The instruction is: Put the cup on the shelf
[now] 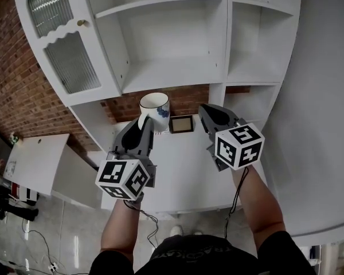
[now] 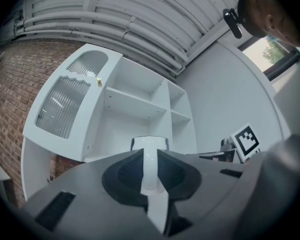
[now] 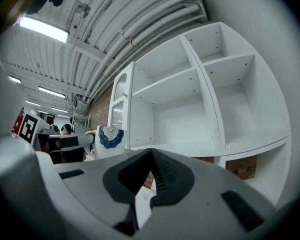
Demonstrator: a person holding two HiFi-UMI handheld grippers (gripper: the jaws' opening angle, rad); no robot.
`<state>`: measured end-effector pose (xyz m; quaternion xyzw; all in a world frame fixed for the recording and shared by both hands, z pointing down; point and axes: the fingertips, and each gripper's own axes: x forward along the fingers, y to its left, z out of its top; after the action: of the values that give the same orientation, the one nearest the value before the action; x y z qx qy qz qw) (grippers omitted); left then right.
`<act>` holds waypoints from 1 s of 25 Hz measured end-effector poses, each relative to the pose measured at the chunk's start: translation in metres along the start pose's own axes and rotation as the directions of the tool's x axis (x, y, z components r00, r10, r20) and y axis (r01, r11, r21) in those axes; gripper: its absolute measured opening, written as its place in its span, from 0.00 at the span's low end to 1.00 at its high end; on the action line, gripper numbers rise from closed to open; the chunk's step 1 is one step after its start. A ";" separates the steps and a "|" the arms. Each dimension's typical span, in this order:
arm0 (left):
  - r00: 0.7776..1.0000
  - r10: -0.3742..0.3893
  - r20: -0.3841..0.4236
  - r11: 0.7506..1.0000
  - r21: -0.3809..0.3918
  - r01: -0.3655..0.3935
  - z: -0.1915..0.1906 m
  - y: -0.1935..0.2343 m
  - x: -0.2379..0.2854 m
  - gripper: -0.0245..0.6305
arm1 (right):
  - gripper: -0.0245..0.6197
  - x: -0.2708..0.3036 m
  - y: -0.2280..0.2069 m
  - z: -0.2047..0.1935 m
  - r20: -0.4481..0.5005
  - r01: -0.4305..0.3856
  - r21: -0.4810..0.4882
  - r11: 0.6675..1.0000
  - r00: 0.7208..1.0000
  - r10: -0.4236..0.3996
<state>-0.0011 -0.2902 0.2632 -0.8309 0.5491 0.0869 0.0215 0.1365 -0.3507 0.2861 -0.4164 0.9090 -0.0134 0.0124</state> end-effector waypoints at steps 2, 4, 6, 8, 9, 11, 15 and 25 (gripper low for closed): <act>1.000 -0.001 0.008 1.000 0.001 0.001 0.003 -0.003 0.005 0.12 | 0.04 0.000 -0.003 0.001 0.001 -0.002 0.003 1.000 1.000 0.002; 1.000 -0.003 0.012 1.000 0.006 0.003 0.004 -0.005 0.011 0.12 | 0.04 0.000 -0.007 0.002 0.002 -0.003 0.007 1.000 1.000 0.003; 1.000 -0.004 0.017 1.000 0.011 0.004 0.004 -0.006 0.018 0.12 | 0.04 0.000 -0.011 0.003 0.004 -0.002 0.003 1.000 1.000 0.002; 1.000 -0.004 0.021 1.000 0.009 0.004 0.004 -0.005 0.025 0.12 | 0.04 0.001 -0.015 0.004 0.003 0.001 -0.006 1.000 1.000 -0.001; 1.000 -0.005 0.023 1.000 0.008 0.005 0.004 -0.004 0.028 0.12 | 0.04 0.002 -0.017 0.004 0.003 0.004 -0.009 1.000 1.000 -0.004; 1.000 -0.010 0.027 1.000 0.009 0.009 0.005 -0.002 0.035 0.12 | 0.04 0.005 -0.022 0.007 0.007 0.011 -0.014 1.000 1.000 -0.011; 0.999 -0.016 0.030 1.000 0.010 0.015 0.005 0.006 0.052 0.12 | 0.04 0.016 -0.030 0.010 0.009 0.022 -0.019 1.000 1.000 -0.022; 0.999 -0.029 0.038 1.000 0.012 0.029 0.005 0.037 0.105 0.12 | 0.04 0.059 -0.053 0.012 0.010 0.042 -0.018 0.999 0.999 -0.041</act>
<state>0.0046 -0.3994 0.2431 -0.8368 0.5371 0.0990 0.0380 0.1384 -0.4299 0.2757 -0.4354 0.9001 -0.0032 0.0127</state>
